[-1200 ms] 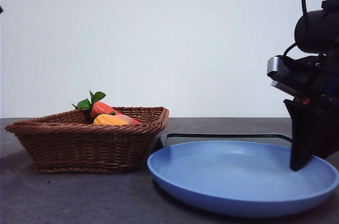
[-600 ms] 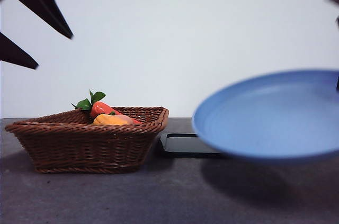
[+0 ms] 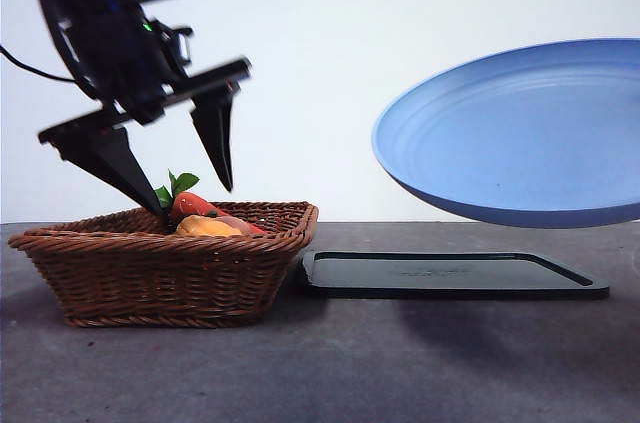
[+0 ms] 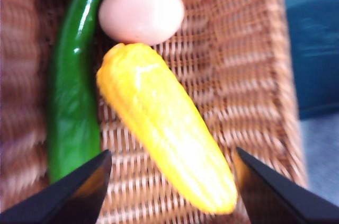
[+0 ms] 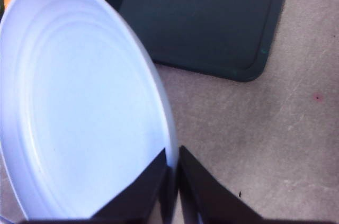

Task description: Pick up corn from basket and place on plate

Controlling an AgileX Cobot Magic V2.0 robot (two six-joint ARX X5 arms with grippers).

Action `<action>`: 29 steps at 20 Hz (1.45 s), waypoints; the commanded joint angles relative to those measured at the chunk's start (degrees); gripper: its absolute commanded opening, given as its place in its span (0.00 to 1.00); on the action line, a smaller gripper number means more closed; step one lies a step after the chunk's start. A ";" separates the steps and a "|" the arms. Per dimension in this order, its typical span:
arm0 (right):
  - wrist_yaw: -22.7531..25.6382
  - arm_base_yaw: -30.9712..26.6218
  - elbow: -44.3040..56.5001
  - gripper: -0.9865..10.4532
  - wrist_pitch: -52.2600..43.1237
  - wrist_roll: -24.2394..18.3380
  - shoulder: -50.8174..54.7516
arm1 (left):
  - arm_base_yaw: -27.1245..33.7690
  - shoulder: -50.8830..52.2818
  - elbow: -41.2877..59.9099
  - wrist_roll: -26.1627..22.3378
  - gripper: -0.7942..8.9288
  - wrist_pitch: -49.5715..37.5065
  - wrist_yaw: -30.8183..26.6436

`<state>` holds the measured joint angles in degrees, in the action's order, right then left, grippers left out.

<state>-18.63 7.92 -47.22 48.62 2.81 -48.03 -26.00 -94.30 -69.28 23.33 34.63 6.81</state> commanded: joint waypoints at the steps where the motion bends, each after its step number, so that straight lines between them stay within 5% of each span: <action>1: -0.42 0.13 -0.48 0.09 -0.59 -0.28 -0.15 | -1.11 -4.46 -4.17 0.94 0.47 0.76 -0.76; 9: -0.85 0.20 -0.48 0.09 -0.77 -1.38 -0.15 | -1.62 -11.04 -5.68 2.89 0.47 0.85 -2.64; 17: -0.83 0.17 -0.48 0.09 -1.01 -1.51 -0.17 | -2.89 -11.52 -5.68 2.60 0.29 1.66 -2.56; 24: -1.29 0.17 -0.48 0.09 -3.34 3.39 -7.41 | -3.26 2.71 -5.84 -3.45 0.29 1.11 0.37; 29: -9.79 0.17 -0.48 0.09 -10.36 8.02 -19.43 | -9.29 7.61 -5.84 -11.45 0.29 -0.17 8.20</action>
<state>-28.16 7.92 -47.22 38.46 9.30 -67.48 -35.20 -85.73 -73.89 14.63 34.70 14.85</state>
